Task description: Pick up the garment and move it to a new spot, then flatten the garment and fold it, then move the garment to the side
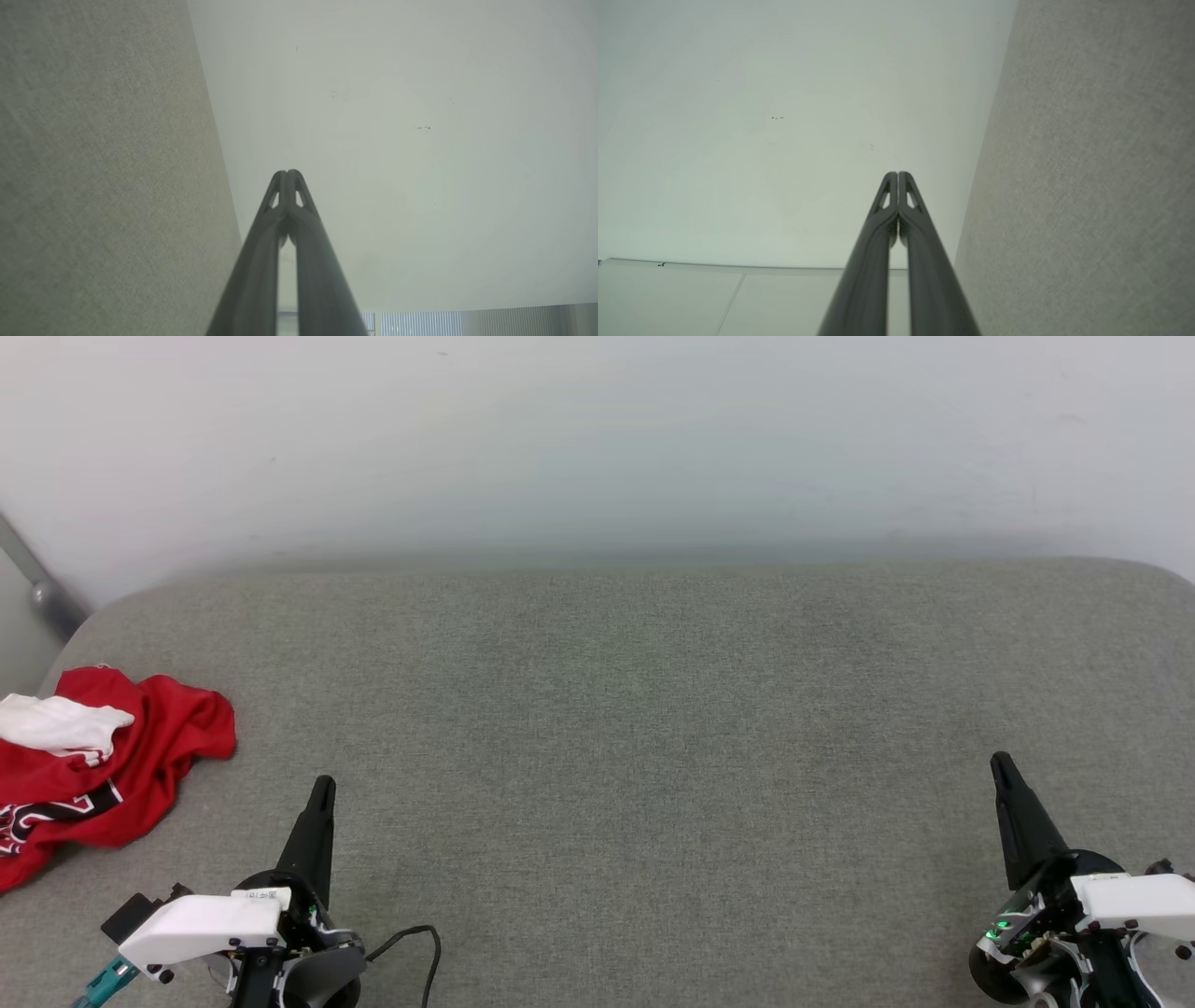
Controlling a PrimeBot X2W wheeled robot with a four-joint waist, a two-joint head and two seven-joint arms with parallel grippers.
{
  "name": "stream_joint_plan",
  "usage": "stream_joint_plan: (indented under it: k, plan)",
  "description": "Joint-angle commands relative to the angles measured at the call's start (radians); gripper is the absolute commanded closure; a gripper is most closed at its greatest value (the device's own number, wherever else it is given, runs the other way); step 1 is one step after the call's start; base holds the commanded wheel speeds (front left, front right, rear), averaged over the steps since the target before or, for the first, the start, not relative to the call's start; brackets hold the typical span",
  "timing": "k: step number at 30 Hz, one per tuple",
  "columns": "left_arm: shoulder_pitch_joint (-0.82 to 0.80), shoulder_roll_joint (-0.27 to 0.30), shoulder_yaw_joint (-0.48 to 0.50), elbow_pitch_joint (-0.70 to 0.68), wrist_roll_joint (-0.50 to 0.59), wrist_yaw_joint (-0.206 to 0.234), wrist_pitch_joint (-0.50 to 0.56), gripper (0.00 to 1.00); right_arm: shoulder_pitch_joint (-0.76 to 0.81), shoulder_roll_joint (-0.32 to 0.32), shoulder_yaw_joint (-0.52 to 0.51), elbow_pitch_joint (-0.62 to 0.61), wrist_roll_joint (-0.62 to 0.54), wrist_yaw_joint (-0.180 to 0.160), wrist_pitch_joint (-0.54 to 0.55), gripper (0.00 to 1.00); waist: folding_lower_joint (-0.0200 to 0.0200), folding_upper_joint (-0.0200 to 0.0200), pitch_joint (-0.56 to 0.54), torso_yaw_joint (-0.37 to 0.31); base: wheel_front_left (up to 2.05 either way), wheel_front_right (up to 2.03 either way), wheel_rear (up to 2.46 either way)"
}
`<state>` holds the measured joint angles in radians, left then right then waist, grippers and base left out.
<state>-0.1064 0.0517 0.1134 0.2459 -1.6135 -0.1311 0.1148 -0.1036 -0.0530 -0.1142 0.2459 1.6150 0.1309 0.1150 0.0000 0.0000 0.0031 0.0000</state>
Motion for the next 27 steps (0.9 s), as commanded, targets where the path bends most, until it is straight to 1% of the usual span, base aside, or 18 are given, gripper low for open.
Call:
stream_joint_plan:
  k: [1,16,17,19,23,27]
  plan:
    - [-0.007,-0.002,0.004,0.0,0.003,-0.002,0.003,1.0,-0.014,0.004,-0.001,0.001,-0.006,0.0,0.002,1.0,0.0,0.0,0.0,0.0,0.0,0.0,0.0]
    - [-0.007,-0.002,0.004,0.0,0.003,-0.002,0.003,1.0,-0.014,0.004,0.0,0.001,-0.005,0.0,0.002,1.0,0.0,0.0,0.0,0.0,0.0,0.0,0.0]
    - [0.0,0.0,0.0,0.0,0.0,0.0,-0.001,0.0,0.0,0.0,0.0,0.0,0.0,0.0,-0.001,0.0,0.0,0.0,0.0,0.0,0.0,0.0,0.0]
    - [0.012,-0.002,-0.004,0.019,0.0,0.0,-0.001,0.0,0.013,0.001,0.001,0.02,0.0,0.0,0.0,0.0,0.0,0.0,0.0,0.0,0.0,0.0,0.0]
    - [0.022,-0.002,-0.012,0.001,0.009,0.0,-0.021,0.0,0.024,0.001,0.005,0.016,-0.009,0.0,-0.02,0.0,0.0,0.0,0.0,0.0,0.0,0.0,0.0]
    - [0.029,-0.002,-0.008,-0.017,0.062,0.001,-0.042,0.0,0.031,0.001,0.0,0.012,-0.038,0.0,-0.04,0.0,0.0,0.0,0.001,0.0,0.0,0.0,0.0]
